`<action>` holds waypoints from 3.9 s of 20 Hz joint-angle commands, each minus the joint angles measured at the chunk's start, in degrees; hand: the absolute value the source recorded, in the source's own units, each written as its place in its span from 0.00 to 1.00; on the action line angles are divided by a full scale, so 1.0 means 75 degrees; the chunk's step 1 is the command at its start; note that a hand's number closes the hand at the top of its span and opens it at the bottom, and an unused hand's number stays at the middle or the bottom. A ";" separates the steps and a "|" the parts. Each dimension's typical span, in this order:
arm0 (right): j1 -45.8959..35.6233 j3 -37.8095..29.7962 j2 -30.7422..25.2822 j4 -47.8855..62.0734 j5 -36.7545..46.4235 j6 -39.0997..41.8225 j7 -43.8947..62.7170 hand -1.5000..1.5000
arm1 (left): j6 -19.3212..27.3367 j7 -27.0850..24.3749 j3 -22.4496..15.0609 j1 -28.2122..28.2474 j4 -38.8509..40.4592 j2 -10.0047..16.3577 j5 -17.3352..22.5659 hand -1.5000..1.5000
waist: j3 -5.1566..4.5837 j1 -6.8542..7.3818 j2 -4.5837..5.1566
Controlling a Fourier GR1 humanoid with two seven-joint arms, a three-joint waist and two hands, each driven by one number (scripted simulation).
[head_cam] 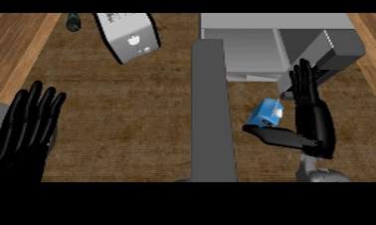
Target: Pick up the milk, place it into the microwave and close the microwave
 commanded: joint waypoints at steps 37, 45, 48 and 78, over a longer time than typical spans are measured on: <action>-0.2158 -0.1582 -0.0756 0.9328 0.0017 0.0508 -0.7548 1.00 | -0.0193 -0.0092 -0.0364 0.1048 -0.0833 -0.0298 -0.0301 0.00 | 0.0009 0.0098 0.0025; -0.2272 -0.1213 -0.0394 0.8637 -0.0394 0.2626 -0.7386 1.00 | -0.0216 0.0104 -0.0244 0.1184 -0.1106 -0.0276 -0.0105 0.00 | 0.0001 0.0033 -0.0010; -0.2251 -0.0920 -0.0083 0.7658 -0.0321 0.2079 -0.6619 1.00 | -0.0368 -0.0216 -0.0036 0.1137 -0.0664 -0.0186 -0.0061 0.00 | -0.0006 -0.0019 -0.0017; -0.3726 -0.0481 -0.0068 0.6524 0.0493 -0.1539 -0.3180 1.00 | -0.1268 -0.0736 0.1417 0.0962 0.0493 0.0230 0.0987 0.00 | -0.0003 0.0163 0.0045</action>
